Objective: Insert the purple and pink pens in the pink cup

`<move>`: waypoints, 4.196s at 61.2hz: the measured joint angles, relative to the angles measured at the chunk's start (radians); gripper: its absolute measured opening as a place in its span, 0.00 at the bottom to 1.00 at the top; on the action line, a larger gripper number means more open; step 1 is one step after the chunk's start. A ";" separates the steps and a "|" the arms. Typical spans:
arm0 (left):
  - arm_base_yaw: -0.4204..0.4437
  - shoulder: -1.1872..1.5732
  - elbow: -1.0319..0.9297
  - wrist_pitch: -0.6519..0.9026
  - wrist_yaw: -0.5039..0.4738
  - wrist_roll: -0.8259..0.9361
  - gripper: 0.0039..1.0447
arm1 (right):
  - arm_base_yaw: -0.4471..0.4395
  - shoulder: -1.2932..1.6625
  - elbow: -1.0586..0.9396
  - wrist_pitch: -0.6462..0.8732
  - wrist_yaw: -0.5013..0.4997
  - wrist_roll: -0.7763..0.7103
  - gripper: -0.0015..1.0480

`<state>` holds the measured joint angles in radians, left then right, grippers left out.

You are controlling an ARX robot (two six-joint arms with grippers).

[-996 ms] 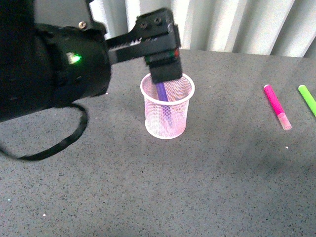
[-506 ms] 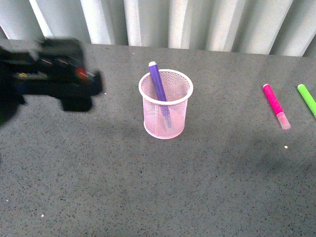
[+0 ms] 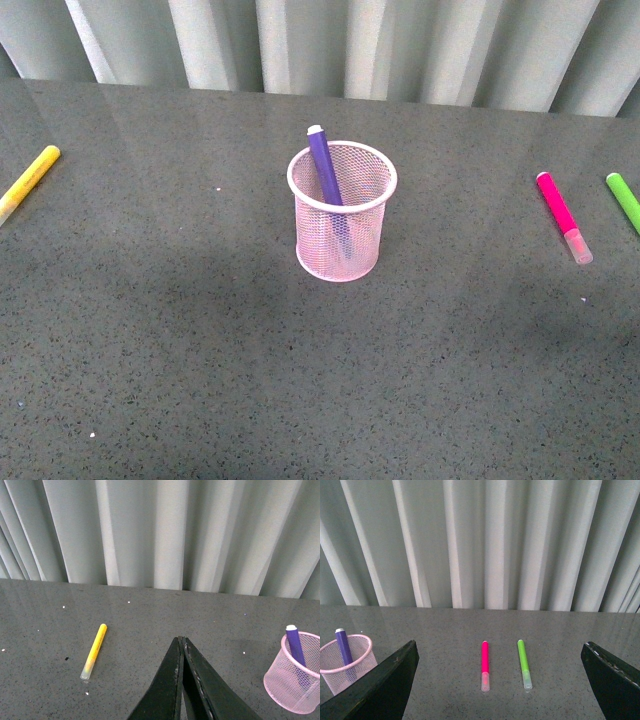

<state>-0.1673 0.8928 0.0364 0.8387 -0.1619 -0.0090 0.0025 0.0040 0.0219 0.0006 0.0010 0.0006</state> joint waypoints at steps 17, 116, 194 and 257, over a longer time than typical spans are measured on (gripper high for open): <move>0.083 -0.230 -0.028 -0.196 0.089 0.002 0.03 | 0.000 0.000 0.000 0.000 0.000 0.000 0.93; 0.165 -0.889 -0.028 -0.838 0.161 0.002 0.31 | 0.000 0.000 0.000 0.000 0.000 0.000 0.93; 0.165 -0.889 -0.028 -0.838 0.161 0.004 0.94 | -0.142 1.883 1.029 0.021 -0.184 0.127 0.93; 0.165 -0.889 -0.028 -0.838 0.161 0.004 0.94 | 0.014 2.211 1.342 -0.088 -0.060 0.109 0.93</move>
<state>-0.0025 0.0036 0.0086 0.0006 -0.0010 -0.0048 0.0166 2.2154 1.3636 -0.0875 -0.0586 0.1101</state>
